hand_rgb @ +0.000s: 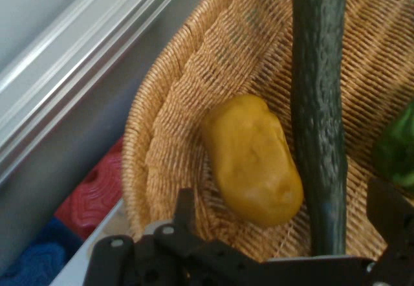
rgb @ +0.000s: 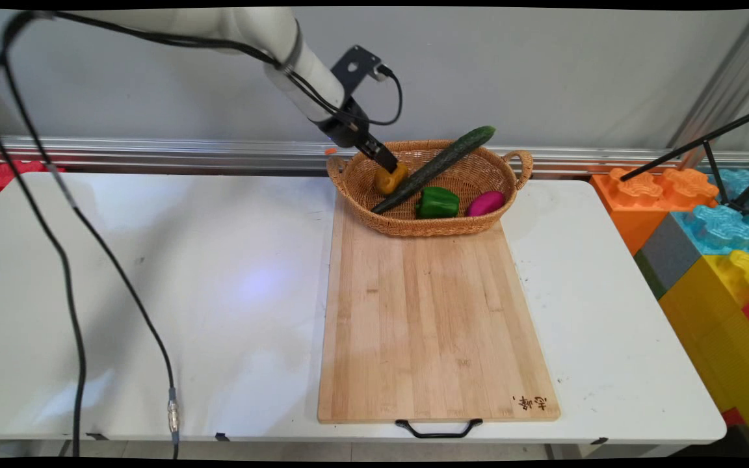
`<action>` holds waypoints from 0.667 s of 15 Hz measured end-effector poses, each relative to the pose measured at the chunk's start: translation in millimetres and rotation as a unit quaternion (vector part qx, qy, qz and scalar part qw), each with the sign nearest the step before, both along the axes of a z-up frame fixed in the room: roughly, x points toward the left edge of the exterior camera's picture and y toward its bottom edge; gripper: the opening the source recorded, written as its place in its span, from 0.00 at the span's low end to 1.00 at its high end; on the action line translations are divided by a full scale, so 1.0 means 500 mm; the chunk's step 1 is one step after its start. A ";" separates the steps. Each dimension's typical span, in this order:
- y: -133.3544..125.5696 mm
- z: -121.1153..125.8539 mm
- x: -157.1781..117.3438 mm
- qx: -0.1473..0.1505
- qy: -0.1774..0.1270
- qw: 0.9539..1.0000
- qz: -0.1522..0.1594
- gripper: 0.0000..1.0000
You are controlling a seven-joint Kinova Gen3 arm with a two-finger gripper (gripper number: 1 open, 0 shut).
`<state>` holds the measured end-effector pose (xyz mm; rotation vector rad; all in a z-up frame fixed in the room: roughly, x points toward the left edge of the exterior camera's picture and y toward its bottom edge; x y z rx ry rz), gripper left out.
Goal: Pick up the potato from the vegetable basket
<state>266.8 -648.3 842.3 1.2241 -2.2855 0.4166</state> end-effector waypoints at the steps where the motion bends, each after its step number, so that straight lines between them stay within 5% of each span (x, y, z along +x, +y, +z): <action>1: -0.012 -0.014 -0.008 0.004 0.004 1.000 0.004 1.00; 10: -0.075 -0.081 -0.031 0.015 0.000 0.999 0.035 1.00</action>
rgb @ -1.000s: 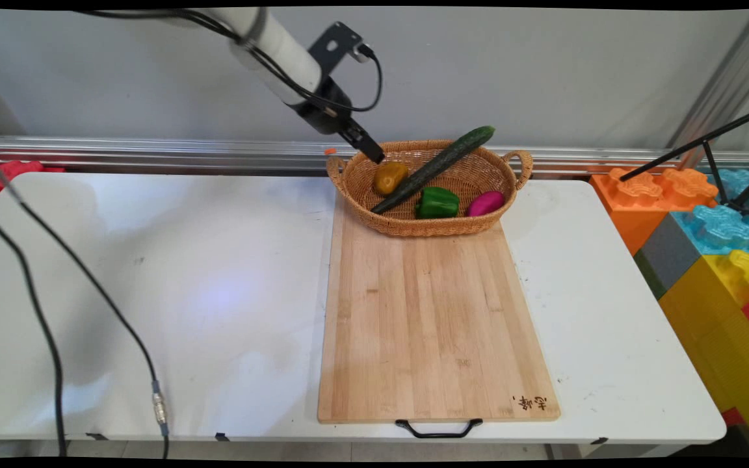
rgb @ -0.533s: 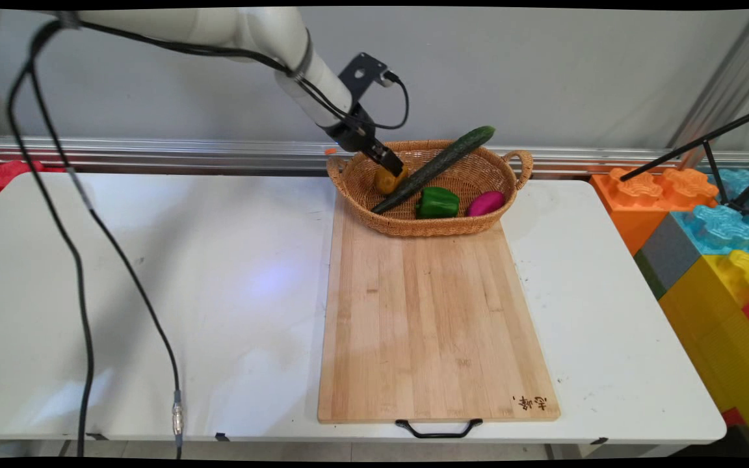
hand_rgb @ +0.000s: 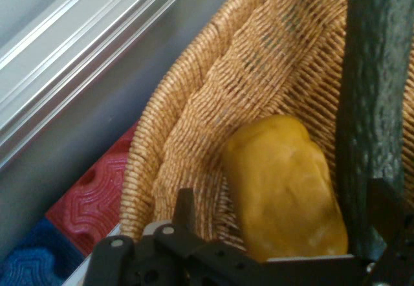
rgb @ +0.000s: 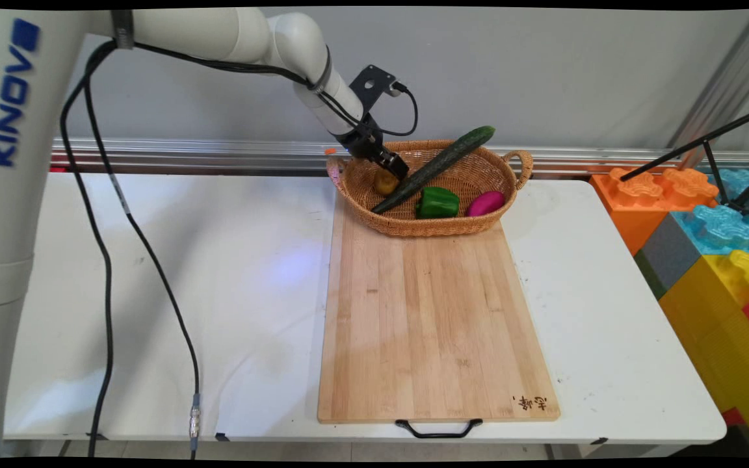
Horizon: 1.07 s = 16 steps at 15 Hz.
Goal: Pick up the potato from the vegetable basket, then place the picked object on the cutting board
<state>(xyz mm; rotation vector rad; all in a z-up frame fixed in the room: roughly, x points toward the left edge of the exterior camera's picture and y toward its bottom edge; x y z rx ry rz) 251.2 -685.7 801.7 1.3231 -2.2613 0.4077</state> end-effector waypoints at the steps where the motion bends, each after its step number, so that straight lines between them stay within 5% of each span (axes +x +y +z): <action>1: -0.004 -0.005 -0.001 0.001 -0.001 1.000 0.003 1.00; 7: -0.019 -0.027 -0.007 0.006 -0.003 1.000 0.009 1.00; 8: -0.020 -0.030 -0.009 0.006 -0.003 1.000 0.010 0.00; 16: -0.015 -0.027 -0.016 0.004 -0.005 1.000 0.002 0.00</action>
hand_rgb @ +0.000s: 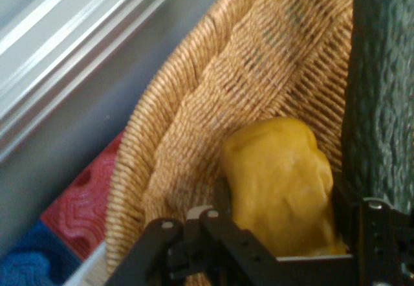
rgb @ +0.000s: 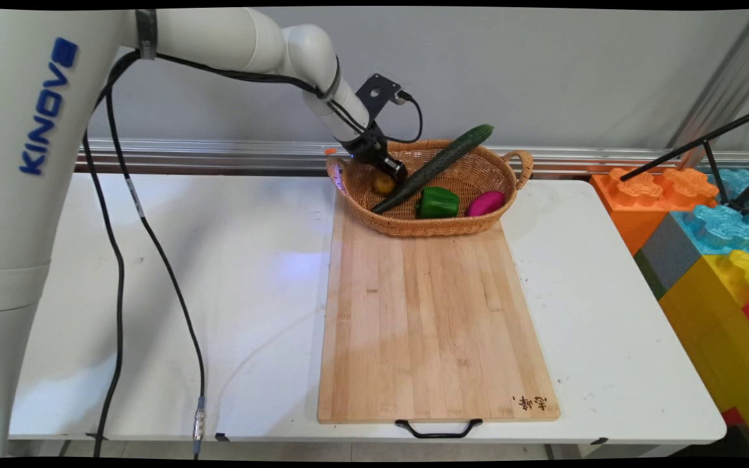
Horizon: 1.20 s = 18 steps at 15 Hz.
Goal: Place the picked object on the cutting board
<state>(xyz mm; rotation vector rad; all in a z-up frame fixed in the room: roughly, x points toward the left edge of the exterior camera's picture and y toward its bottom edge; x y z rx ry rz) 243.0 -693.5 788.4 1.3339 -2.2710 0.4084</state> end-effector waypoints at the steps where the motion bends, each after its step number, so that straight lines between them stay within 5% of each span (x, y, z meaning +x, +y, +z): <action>1: 0.002 0.008 -0.001 -0.005 -0.001 1.000 -0.002 0.00; 10: 0.075 0.200 -0.048 -0.095 0.000 0.995 -0.037 0.00; 14: 0.149 0.258 -0.087 -0.093 0.022 0.990 -0.099 0.00; 18: 0.238 0.261 -0.150 -0.063 0.046 0.979 -0.189 0.00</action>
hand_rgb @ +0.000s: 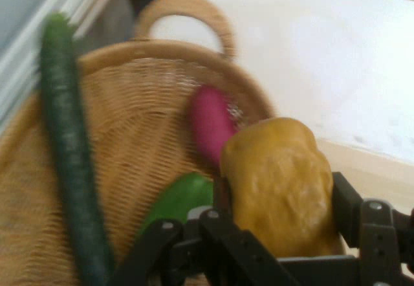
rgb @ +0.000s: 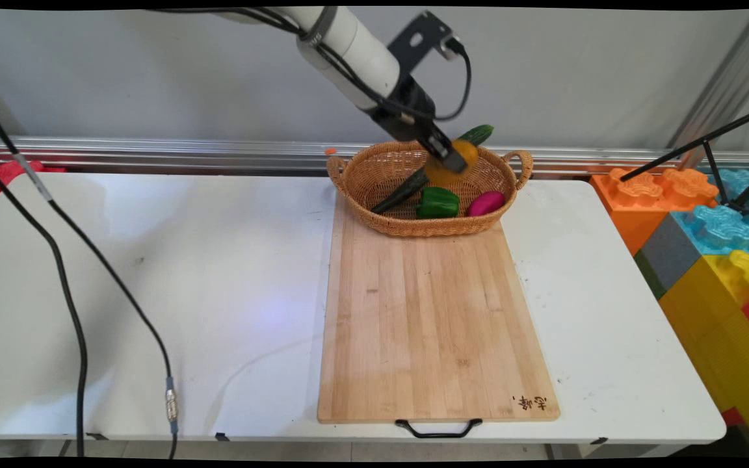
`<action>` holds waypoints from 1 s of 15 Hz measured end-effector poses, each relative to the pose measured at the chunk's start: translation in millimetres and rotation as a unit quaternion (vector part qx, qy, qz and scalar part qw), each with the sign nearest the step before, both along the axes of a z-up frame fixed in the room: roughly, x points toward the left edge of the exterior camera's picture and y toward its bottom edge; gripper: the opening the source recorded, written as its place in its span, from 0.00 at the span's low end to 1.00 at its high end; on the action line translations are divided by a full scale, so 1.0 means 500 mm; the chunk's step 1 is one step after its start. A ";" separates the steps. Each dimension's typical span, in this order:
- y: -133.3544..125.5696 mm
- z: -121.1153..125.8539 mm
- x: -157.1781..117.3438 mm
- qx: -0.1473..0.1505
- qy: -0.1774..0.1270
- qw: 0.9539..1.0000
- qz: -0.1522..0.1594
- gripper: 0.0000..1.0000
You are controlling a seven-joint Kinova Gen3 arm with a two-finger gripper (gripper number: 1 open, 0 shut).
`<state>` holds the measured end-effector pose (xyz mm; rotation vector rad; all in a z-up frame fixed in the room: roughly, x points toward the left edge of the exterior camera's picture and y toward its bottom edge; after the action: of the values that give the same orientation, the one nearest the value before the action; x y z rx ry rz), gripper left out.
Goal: Place the picked object on the cutting board
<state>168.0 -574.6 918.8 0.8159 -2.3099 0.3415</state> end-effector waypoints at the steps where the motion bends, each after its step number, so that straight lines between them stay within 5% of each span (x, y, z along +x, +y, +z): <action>1: 0.012 -0.006 -0.010 0.005 0.000 1.000 -0.013 0.00; 5: 0.057 -0.067 -0.043 0.027 -0.011 0.998 -0.064 0.00; 15: 0.092 -0.250 -0.087 0.051 -0.051 0.991 -0.116 0.00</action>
<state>124.3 -528.4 794.0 0.5819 -2.5048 0.1665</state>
